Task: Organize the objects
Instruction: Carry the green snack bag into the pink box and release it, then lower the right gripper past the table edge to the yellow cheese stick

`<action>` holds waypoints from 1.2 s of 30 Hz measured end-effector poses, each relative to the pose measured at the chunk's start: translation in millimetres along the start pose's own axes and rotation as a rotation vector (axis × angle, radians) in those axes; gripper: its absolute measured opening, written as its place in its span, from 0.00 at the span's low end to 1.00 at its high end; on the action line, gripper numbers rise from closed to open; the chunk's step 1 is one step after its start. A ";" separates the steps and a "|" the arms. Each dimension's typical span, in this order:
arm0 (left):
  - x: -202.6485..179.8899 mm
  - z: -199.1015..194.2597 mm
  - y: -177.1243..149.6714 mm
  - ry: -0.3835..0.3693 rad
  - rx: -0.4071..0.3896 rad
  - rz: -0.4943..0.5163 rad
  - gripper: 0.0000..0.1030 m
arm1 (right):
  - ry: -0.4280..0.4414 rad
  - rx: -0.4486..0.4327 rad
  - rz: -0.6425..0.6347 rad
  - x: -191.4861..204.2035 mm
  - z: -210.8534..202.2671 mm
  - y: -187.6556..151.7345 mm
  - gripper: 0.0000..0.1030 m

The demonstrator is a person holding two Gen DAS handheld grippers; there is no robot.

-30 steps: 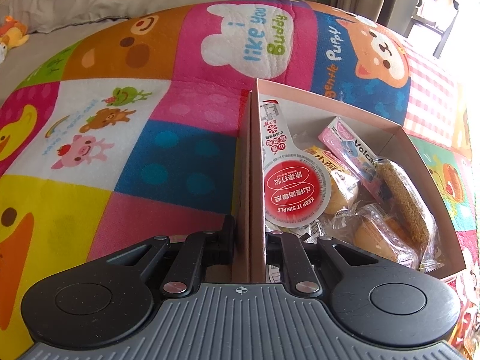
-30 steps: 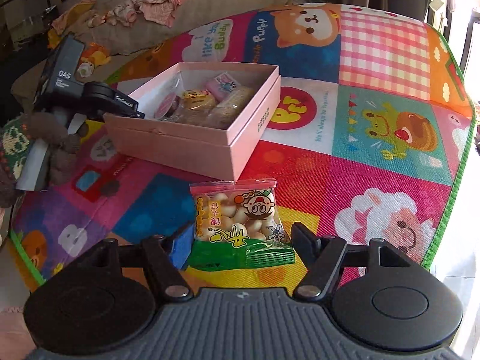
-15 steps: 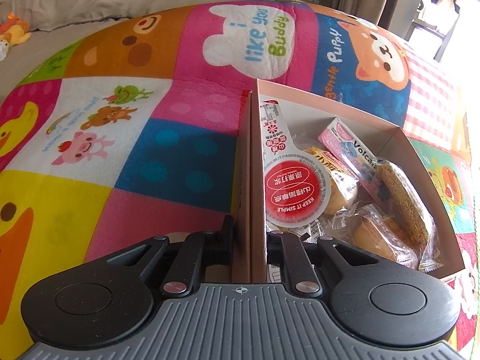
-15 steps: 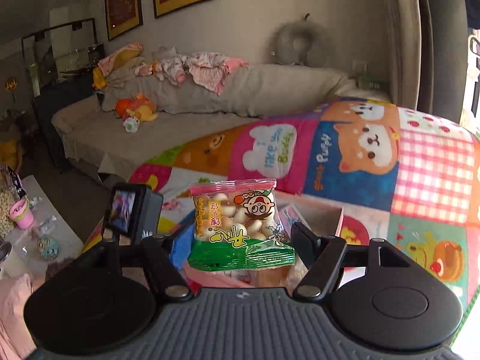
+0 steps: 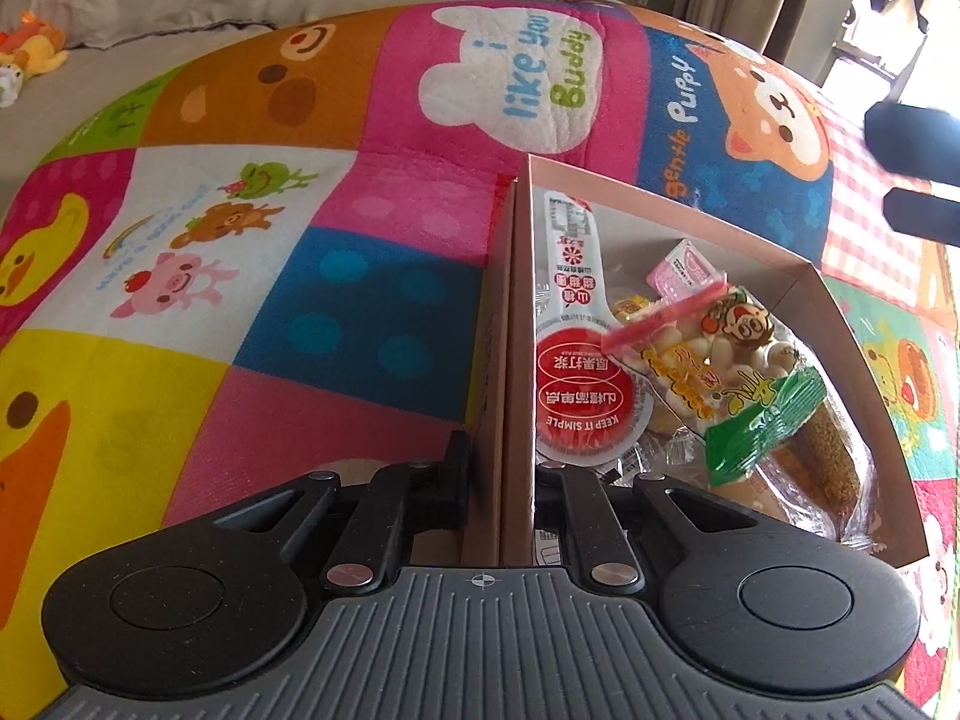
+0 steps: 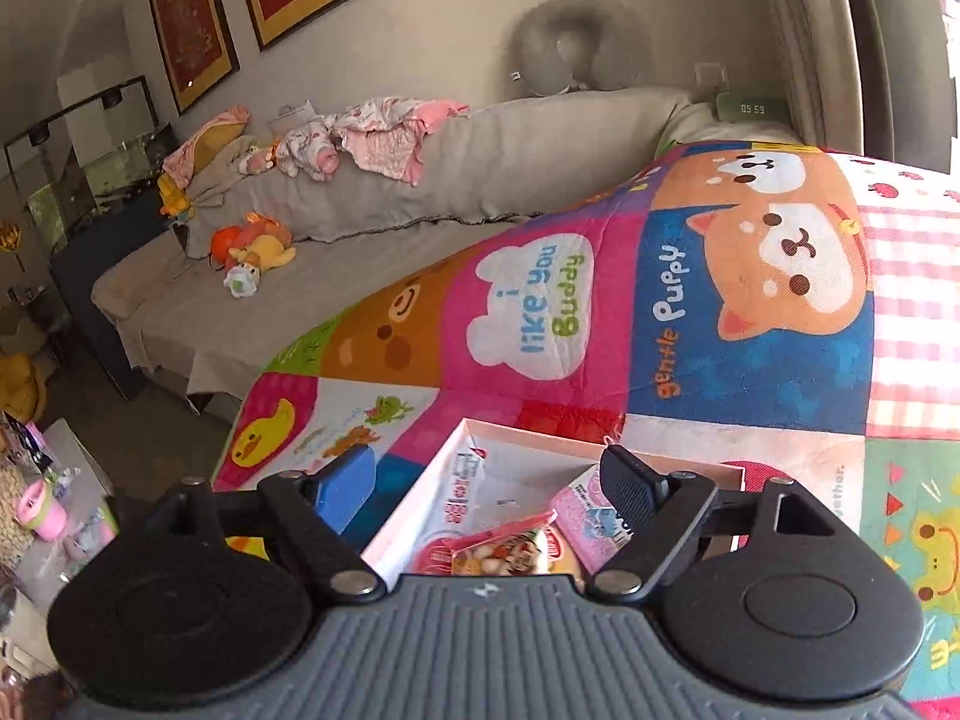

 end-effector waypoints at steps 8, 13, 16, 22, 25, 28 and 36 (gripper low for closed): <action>-3.4 -1.8 -2.8 -0.004 -0.029 0.027 0.13 | 0.011 -0.087 -0.084 -47.6 4.0 -27.2 0.80; -1.6 -0.3 -2.3 -0.015 -0.054 0.006 0.13 | -0.055 -0.109 -0.066 -83.1 14.2 -7.9 0.80; 0.1 -1.1 -2.6 -0.026 -0.073 -0.018 0.14 | -0.100 -0.117 -0.045 -90.9 -5.2 -13.5 0.80; 0.9 -1.9 -2.8 -0.015 -0.091 -0.049 0.14 | -0.143 -0.060 -0.011 -68.7 -103.5 -52.4 0.77; 0.8 -2.6 -3.6 -0.008 -0.091 -0.049 0.14 | -0.176 -0.042 -0.007 -48.3 -166.1 -69.9 0.76; 0.0 -3.5 -4.1 0.008 -0.090 -0.047 0.13 | -0.196 -0.015 -0.007 -22.9 -228.5 -93.0 0.76; -1.1 -6.1 -5.3 0.032 -0.103 -0.049 0.13 | -0.220 0.136 0.108 34.0 -328.3 -200.2 0.76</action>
Point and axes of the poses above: each gripper's, at about its wrist camera, not at the fingertips, and z roughly the way its jaws point, x to its left, y to its top, the point moved 10 cm from there along z, roughly the way its jaws point, and after that the axes turned 13 degrees about -x, right-handed, at the moved point
